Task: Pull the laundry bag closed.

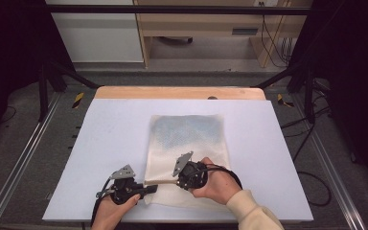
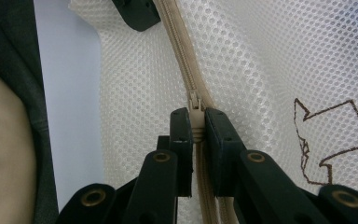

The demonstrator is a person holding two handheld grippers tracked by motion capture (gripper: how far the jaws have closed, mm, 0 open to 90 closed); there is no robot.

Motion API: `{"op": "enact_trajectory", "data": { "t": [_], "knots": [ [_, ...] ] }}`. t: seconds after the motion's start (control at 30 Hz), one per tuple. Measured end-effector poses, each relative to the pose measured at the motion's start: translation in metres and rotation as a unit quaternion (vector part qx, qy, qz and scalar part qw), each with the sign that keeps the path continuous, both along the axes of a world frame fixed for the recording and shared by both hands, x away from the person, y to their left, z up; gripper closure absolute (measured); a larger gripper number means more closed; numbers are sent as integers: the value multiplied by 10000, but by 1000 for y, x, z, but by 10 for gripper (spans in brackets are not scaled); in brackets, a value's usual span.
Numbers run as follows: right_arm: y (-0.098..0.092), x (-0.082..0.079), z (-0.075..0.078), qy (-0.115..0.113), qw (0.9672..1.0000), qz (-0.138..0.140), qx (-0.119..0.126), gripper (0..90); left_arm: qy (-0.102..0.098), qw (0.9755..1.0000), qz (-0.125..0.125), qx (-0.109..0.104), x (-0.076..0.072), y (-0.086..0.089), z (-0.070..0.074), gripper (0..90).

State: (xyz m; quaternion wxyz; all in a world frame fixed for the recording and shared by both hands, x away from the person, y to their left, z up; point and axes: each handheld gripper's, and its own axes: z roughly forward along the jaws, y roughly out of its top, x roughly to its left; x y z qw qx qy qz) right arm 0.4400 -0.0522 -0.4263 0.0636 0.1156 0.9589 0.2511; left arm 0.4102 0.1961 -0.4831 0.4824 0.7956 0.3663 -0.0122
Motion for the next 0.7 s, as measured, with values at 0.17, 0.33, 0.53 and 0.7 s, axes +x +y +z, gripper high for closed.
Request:
{"op": "enact_trajectory", "data": {
  "t": [0.17, 0.33, 0.53, 0.7],
  "knots": [
    [-1, 0, -2, 16, 10000, -22, 69, 823, -9, 10000, 4, 3, -1, 0, 1, 849],
    [-4, -2, 0, -10, 10000, -9, 46, 823, -4, 10000, 14, -10, 0, 0, 1, 849],
    [-8, 0, 0, -11, 10000, -49, 39, 823, -13, 10000, 17, -17, 0, 0, 1, 849],
    [-9, 0, 1, -3, 10000, -84, 39, 823, -25, 10000, 18, -13, 0, 1, 1, 849]
  ]
}}
